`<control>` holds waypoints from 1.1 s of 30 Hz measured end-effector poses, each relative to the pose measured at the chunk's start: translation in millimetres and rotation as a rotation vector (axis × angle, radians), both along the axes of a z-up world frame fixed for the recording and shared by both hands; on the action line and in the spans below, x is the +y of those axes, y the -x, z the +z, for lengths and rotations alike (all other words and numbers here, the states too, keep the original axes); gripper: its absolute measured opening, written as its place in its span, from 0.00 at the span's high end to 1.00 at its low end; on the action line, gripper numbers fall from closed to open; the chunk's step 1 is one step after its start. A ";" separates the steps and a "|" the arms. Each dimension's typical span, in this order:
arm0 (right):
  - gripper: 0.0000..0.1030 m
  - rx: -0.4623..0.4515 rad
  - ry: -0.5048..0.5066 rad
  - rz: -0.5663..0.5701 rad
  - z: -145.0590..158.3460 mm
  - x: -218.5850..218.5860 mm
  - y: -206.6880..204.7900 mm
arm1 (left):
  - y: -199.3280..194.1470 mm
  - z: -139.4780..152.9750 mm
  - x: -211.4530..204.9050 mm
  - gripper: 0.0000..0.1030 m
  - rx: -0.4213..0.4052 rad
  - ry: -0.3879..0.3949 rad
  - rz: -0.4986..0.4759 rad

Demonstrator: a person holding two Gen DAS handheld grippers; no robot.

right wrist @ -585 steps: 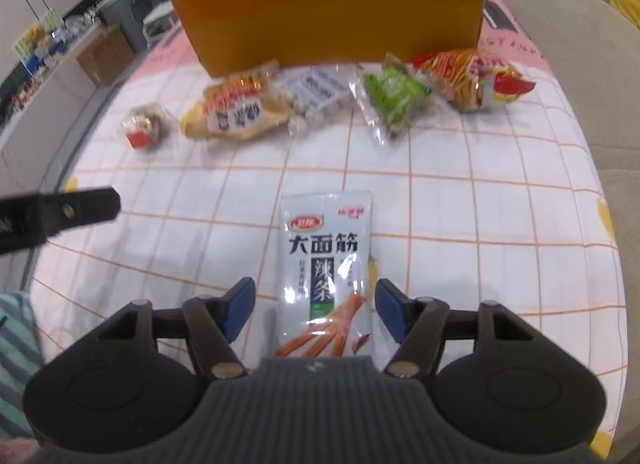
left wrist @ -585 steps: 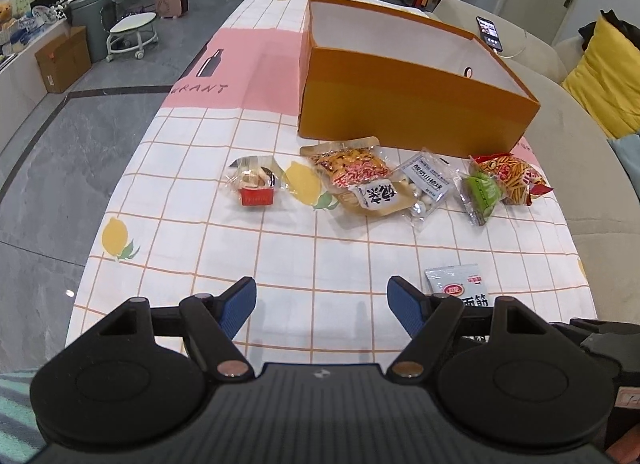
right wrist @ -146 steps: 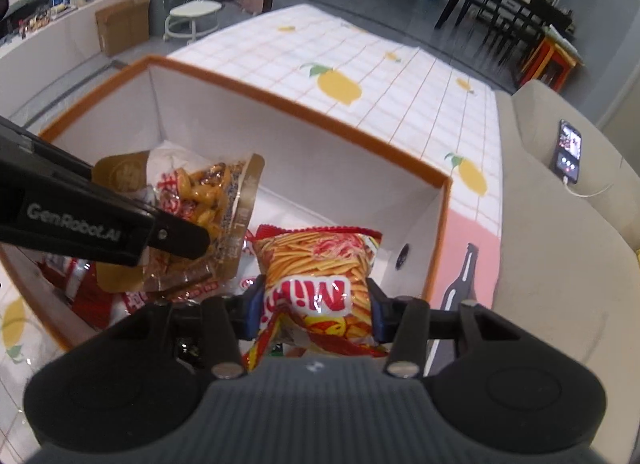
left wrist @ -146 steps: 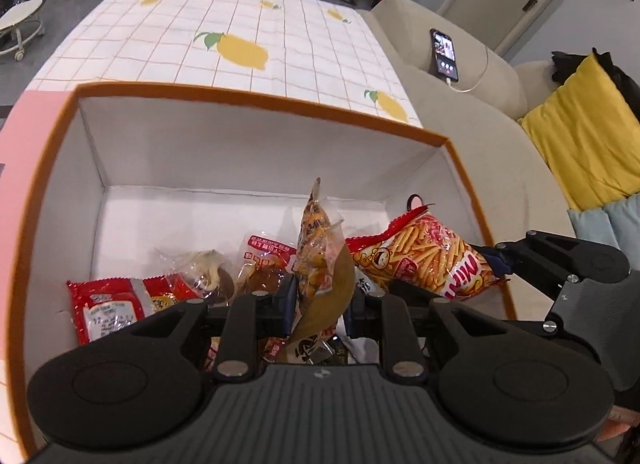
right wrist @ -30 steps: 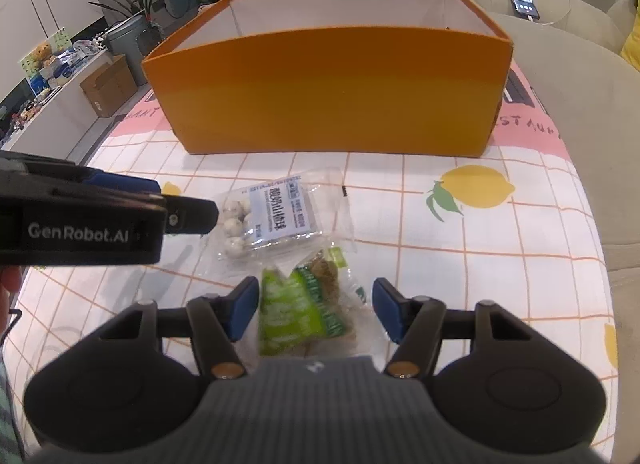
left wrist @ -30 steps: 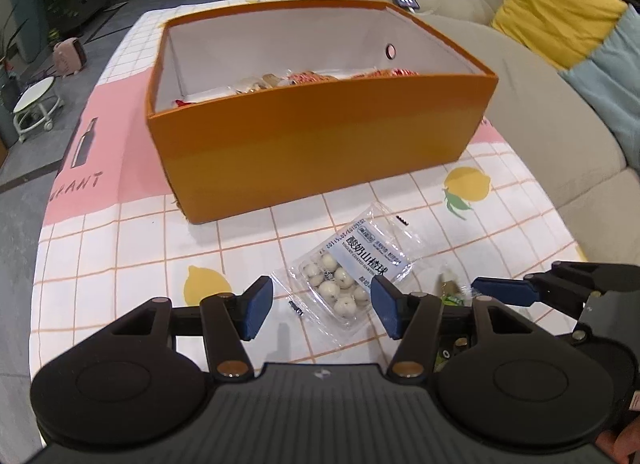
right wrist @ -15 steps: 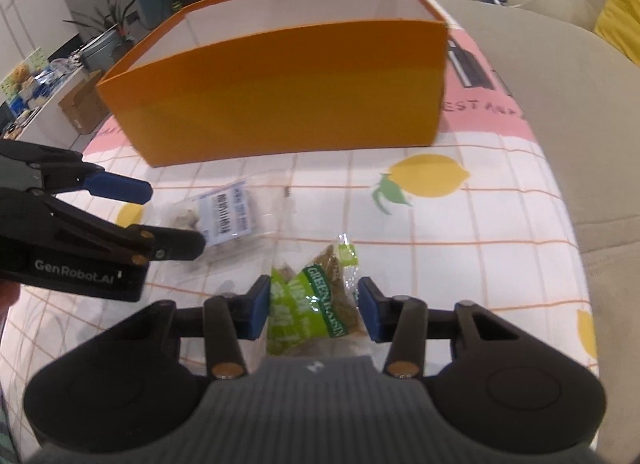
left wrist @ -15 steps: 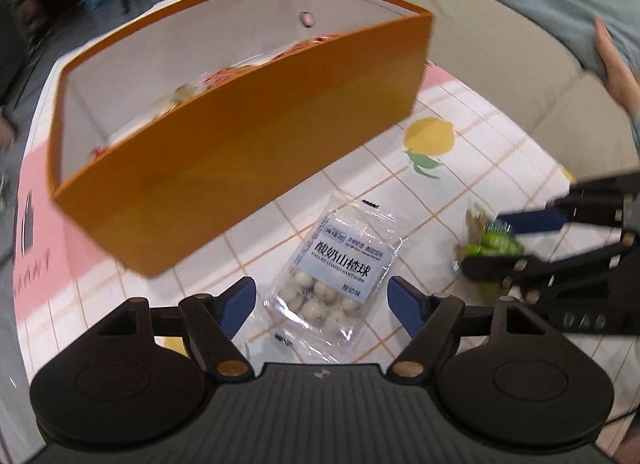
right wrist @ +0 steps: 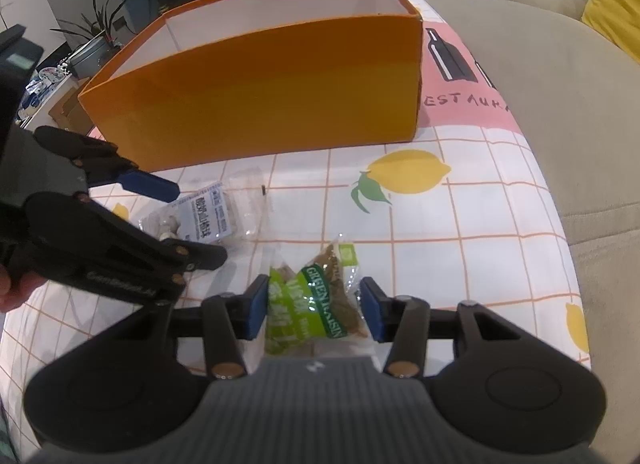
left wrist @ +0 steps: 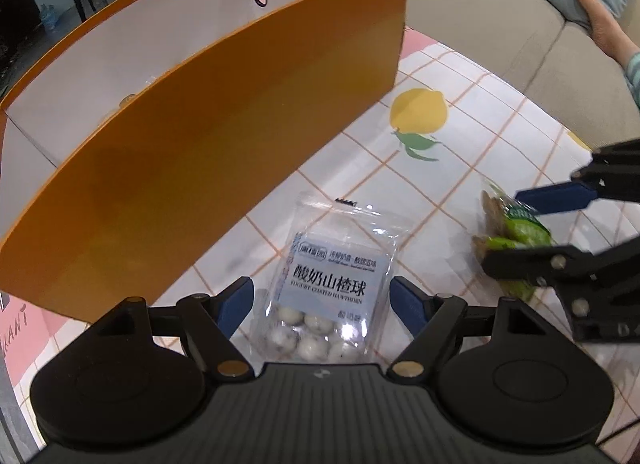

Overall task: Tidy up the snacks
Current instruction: 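Grasp the green pea bag with right tool while left grasps the hawthorn-ball bag, then carry both bags into the orange box and open both tools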

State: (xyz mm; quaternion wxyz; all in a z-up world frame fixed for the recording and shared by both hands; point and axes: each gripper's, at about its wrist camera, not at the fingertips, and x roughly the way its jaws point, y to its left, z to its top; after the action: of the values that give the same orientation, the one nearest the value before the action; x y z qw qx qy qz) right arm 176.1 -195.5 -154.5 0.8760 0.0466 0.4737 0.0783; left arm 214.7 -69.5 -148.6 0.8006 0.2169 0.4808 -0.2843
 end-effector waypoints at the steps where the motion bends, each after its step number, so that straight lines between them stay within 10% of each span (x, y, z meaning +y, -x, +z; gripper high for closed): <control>1: 0.54 0.000 0.002 0.001 -0.2 0.3 0.1 | -1.1 -2.5 -1.1 0.12 0.005 -0.005 0.007; 33: 0.58 -0.019 0.016 0.012 16.7 1.5 22.8 | 68.4 30.1 32.4 0.38 0.044 0.255 0.536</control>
State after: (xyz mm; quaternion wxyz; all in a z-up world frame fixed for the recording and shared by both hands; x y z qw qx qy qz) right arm 153.3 -194.0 -137.9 0.8802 0.0361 0.4663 0.0802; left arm 146.3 -37.2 -118.6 0.8573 -0.0262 0.4987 -0.1254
